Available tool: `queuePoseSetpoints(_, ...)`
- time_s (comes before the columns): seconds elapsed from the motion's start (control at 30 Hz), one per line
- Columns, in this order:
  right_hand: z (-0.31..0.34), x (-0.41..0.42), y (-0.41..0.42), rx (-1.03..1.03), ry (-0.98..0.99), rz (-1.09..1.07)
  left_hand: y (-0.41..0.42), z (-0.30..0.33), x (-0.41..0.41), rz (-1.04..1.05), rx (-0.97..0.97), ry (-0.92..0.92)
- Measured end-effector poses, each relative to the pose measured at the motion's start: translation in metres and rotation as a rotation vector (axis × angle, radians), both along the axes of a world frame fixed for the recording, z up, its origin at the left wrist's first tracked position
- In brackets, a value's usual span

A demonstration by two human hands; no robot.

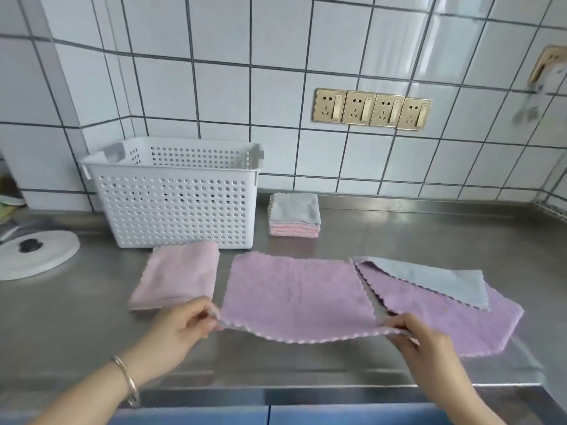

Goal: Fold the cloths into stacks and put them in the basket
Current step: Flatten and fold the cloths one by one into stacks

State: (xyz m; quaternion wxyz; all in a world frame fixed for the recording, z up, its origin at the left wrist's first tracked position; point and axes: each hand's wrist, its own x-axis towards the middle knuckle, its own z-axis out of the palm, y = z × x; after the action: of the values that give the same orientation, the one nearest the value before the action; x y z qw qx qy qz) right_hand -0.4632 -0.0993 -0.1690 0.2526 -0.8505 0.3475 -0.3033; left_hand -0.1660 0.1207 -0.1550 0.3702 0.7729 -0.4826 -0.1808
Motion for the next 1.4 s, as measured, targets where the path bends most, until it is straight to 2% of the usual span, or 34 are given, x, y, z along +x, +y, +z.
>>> queuePoseSetpoints(0.17,-0.028,-0.026,0.023,-0.005,-0.015,-0.041,0.025,-0.024,-0.026,-0.037,0.036,-0.138)
queuePoseSetpoints(0.3,-0.031,-0.037,0.034,-0.130,0.006,-0.068,0.040,-0.027,-0.031,-0.067,0.073,-0.139)
queuePoseSetpoints(0.43,-0.015,-0.045,0.039,-0.329,0.112,-0.059,0.049,-0.017,-0.034,-0.118,0.080,-0.128)
queuePoseSetpoints(0.53,-0.005,-0.042,0.036,-0.102,0.094,-0.061,0.046,-0.004,-0.033,-0.126,0.060,-0.071)
queuePoseSetpoints(0.63,0.006,-0.026,0.017,0.192,0.137,-0.026,0.029,-0.002,-0.023,-0.012,0.055,-0.015)
queuePoseSetpoints(0.7,0.007,-0.007,0.001,0.255,0.174,-0.057,0.010,-0.002,-0.014,0.078,0.055,-0.011)
queuePoseSetpoints(0.9,-0.005,0.049,-0.040,0.264,0.264,-0.175,-0.051,-0.003,0.001,0.260,0.142,-0.318)
queuePoseSetpoints(1.17,-0.013,0.084,-0.060,0.202,0.407,-0.255,-0.098,-0.021,0.021,0.282,0.331,-0.443)
queuePoseSetpoints(1.4,-0.020,0.088,-0.062,0.173,0.441,-0.298,-0.112,-0.037,0.029,0.273,0.464,-0.553)
